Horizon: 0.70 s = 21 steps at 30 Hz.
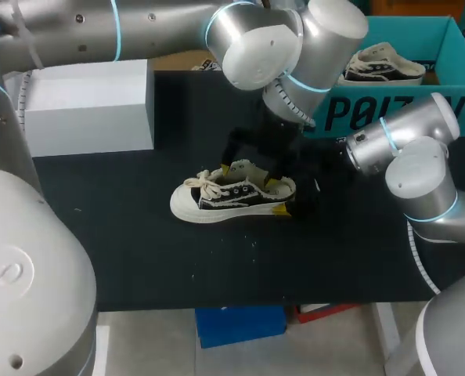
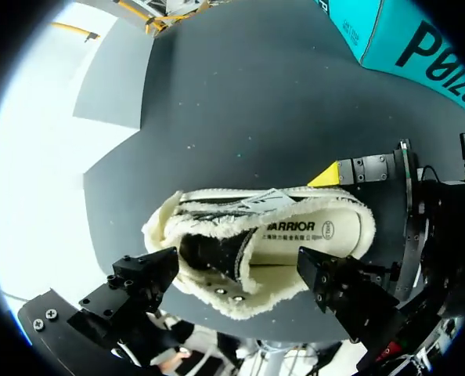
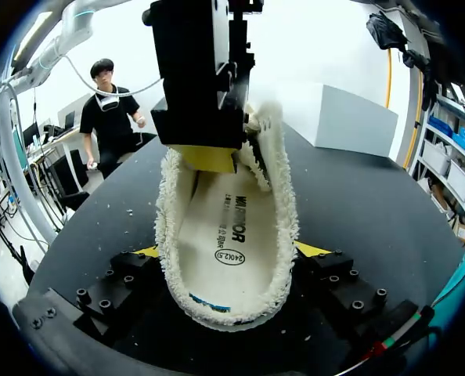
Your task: Take the shoe out of the shoebox, open the shoe tongue, remove and reinsert the insole, then place the shoe into the shoebox
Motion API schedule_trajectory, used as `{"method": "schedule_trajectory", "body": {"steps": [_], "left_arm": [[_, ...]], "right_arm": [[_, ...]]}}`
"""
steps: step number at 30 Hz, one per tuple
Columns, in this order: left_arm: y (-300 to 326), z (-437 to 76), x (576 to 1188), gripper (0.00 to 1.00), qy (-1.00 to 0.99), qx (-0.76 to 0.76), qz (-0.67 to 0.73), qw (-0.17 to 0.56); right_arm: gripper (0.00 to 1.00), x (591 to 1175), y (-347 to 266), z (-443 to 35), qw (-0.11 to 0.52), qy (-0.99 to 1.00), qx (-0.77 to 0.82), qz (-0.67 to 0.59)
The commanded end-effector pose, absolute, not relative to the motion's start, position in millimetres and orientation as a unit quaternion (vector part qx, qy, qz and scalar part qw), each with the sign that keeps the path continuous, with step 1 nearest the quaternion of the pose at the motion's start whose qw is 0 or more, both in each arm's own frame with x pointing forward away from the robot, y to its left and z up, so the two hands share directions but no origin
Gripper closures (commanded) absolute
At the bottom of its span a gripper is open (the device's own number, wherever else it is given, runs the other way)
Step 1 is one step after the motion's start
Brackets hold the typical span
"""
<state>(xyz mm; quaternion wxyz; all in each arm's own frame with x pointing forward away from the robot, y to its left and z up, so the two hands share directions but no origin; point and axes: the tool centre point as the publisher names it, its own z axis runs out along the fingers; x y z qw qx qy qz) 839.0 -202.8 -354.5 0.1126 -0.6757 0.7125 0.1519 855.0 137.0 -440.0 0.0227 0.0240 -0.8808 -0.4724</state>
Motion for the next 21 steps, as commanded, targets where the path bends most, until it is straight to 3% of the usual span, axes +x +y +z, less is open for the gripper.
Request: {"method": "schedule_trajectory", "body": {"steps": [1,16,17,19,20,21], "left_arm": [[-206.2,-362.8,839.0,0.0,0.709,-0.675,0.164,0.122],[-192.4,-377.3,837.4,0.0,0.702,-0.673,0.195,0.124],[-191.2,-377.4,837.4,0.4,0.702,-0.673,0.196,0.125],[-189.5,-377.3,837.4,0.91,0.702,-0.673,0.197,0.125],[-189.1,-377.2,837.3,1.0,0.702,-0.673,0.198,0.125],[-188.8,-377.1,837.0,1.0,0.702,-0.672,0.199,0.126]], "right_arm": [[1.0,857.1,139.3,-443.4,0.022,-0.881,0.023,-0.472],[1.0,857.1,139.3,-443.4,0.022,-0.881,0.023,-0.472],[1.0,857.1,139.3,-443.4,0.022,-0.881,0.023,-0.472],[1.0,857.1,139.3,-443.4,0.022,-0.881,0.023,-0.472],[1.0,857.1,139.3,-443.4,0.022,-0.881,0.023,-0.472],[1.0,857.1,139.3,-443.4,0.022,-0.881,0.023,-0.472]]}}
